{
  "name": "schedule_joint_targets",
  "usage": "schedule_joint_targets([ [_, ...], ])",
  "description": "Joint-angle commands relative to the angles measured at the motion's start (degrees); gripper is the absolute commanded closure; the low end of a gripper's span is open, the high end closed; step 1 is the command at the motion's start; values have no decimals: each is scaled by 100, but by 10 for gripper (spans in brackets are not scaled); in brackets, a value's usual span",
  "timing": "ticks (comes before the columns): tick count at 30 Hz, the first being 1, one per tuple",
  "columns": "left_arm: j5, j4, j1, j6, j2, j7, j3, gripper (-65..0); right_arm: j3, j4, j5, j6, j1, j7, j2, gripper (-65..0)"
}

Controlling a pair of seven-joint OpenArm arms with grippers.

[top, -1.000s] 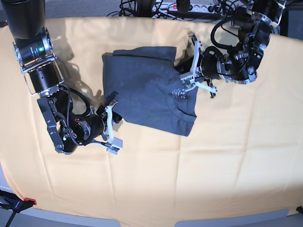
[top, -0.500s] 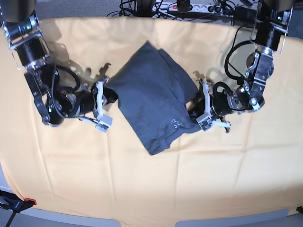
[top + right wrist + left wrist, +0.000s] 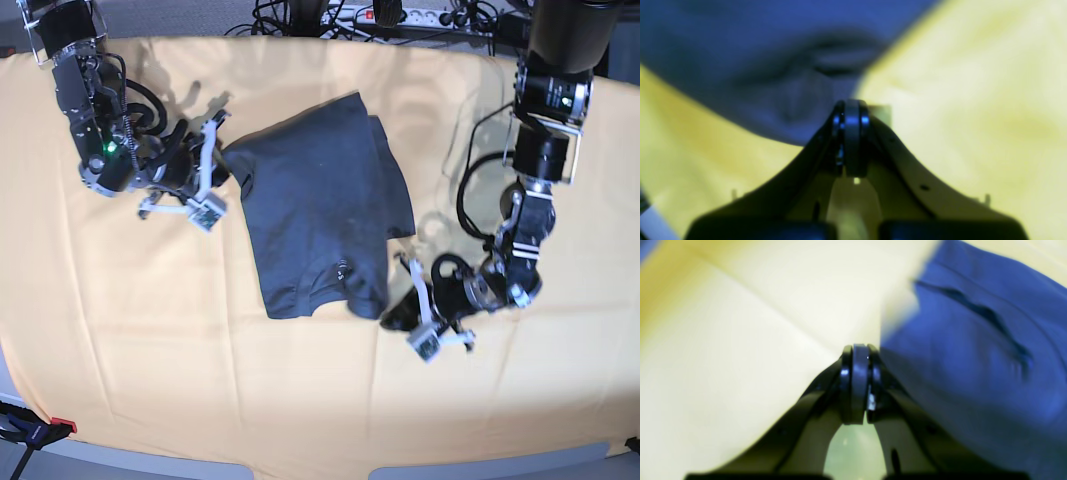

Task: Fold the T-shirt properly
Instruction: 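Press and smooth the folded shirt's sides with both grippers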

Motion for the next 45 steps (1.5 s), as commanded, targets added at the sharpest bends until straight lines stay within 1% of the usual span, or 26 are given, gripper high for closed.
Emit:
schedule_joint_targets([
  [1,-205,116,-334,-8,-20,15,-39,0,223,55,-356,-214,-4,-61,92,0],
  [3,-664,127,-568,-8,-98,614,-39,0,586,59,-802,-603,-149,-59,94,0],
  [4,-994,140,-667,-8,-162,1019,-42,0,767,74,-909,-741,-210,-39,79,0],
  [6,-1893,234,-789,-8,-284,2000,-57,0,1097,162,-890,-826,-343,111,76,0],
  [7,-2448,302,-807,-8,-343,2520,-92,0,1250,221,-743,-815,-407,223,79,0],
  [8,-3064,372,-817,-8,-382,3042,-140,0,1403,286,-503,-673,-459,345,79,0],
  [10,-4221,431,-817,-8,-413,4070,-293,0,1650,319,234,-114,-490,479,79,0],
  [11,-4680,431,-815,-8,-411,4535,-391,0,1738,319,621,151,-487,507,79,0],
  [13,-5285,431,-798,-8,-413,5217,-570,0,1792,319,1316,675,-490,487,79,0],
  [15,-5541,428,-769,-8,-431,5593,-765,0,1777,319,2037,1298,-531,391,76,0],
  [16,-5567,428,-734,-8,-446,5619,-870,0,1773,319,2404,1589,-553,350,59,0],
  [17,-5563,428,-695,-8,-459,5613,-992,0,1773,319,2739,1651,-551,264,15,0],
  [19,-5565,428,-595,-8,-457,5595,-1261,0,1775,319,3224,1651,-549,146,-96,0],
  [21,-5569,428,-457,-8,-457,5593,-1523,0,1773,319,3467,1651,-525,153,-286,0],
  [23,-5635,428,-308,-8,-457,5580,-1764,0,1773,319,3405,1651,-507,151,-546,0],
  [27,-5713,426,15,-8,-457,5576,-2092,0,1755,308,2883,1651,-527,149,-1069,0],
  [29,-5713,426,162,-8,-457,5576,-2173,0,1644,308,2806,1651,-520,151,-1226,0],
  [30,-5711,426,243,-8,-459,5578,-2184,0,1572,308,2717,1651,-518,153,-1246,0],
  [32,-5707,426,382,-8,-461,5578,-2184,0,1434,308,2166,1651,-520,168,-1239,0],
  [34,-5692,426,518,-8,-463,5578,-2184,0,1375,308,1344,1651,-555,144,-1239,0],
  [36,-5702,426,614,-8,-472,5576,-2184,0,1370,308,734,1651,-612,149,-1231,0],
  [39,-5700,426,693,-8,-472,5578,-2184,0,1370,308,144,1259,-756,151,-1222,0],
  [43,-5720,426,688,-8,-472,5571,-2184,0,1373,339,-326,822,-835,164,-1224,0],
  [44,-5718,426,688,-8,-474,5574,-2184,0,1373,393,-522,680,-824,201,-1224,0],
  [45,-5713,426,693,-8,-476,5578,-2184,0,1373,455,-782,466,-822,262,-1224,0],
])
